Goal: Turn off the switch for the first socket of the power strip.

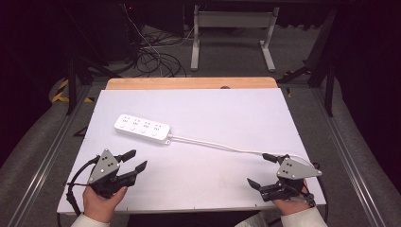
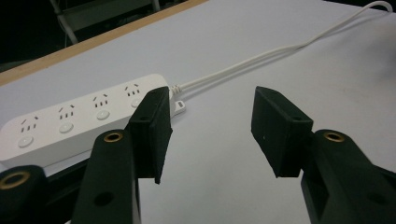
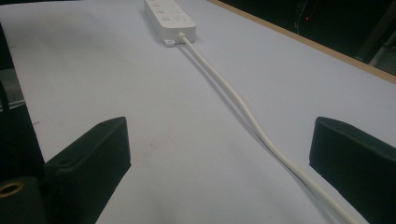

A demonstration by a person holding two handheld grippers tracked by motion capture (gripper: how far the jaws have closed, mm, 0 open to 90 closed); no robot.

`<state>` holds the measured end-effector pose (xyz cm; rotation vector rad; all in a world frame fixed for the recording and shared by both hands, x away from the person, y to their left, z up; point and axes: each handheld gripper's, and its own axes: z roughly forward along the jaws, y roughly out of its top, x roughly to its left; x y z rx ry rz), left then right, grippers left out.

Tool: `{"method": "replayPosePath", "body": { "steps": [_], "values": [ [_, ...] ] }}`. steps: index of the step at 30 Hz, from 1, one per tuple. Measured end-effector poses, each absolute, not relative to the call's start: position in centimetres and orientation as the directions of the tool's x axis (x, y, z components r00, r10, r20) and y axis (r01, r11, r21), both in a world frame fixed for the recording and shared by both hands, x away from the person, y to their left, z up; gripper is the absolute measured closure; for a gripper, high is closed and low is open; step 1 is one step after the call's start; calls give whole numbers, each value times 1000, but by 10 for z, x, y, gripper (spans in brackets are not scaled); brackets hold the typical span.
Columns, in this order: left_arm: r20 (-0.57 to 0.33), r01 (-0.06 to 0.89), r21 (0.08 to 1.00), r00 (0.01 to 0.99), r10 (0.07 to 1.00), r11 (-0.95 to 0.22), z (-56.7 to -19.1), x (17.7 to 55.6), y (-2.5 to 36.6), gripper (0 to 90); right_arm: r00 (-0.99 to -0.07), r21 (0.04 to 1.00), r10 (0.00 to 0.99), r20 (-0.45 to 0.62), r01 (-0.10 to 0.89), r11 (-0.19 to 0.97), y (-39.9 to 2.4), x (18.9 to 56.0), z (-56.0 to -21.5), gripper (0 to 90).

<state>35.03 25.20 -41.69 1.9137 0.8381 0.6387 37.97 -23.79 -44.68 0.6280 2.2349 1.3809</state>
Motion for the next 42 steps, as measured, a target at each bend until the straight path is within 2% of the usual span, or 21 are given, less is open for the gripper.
{"method": "replayPosePath", "body": {
  "steps": [6,16,28,42],
  "values": [
    [53,304,897,648,760,-321,-408,359,249,492,-803,904,584,-123,153,400,-238,380,-447,56],
    [73,294,890,663,745,-349,-399,374,239,511,-802,904,586,-117,158,397,-237,381,-448,56],
    [48,317,881,679,732,-351,-387,403,230,532,-800,902,590,-111,169,398,-237,383,-449,57],
    [37,337,870,683,729,-359,-386,421,224,617,-807,904,583,-96,175,391,-238,384,-450,56]
  ]
}}
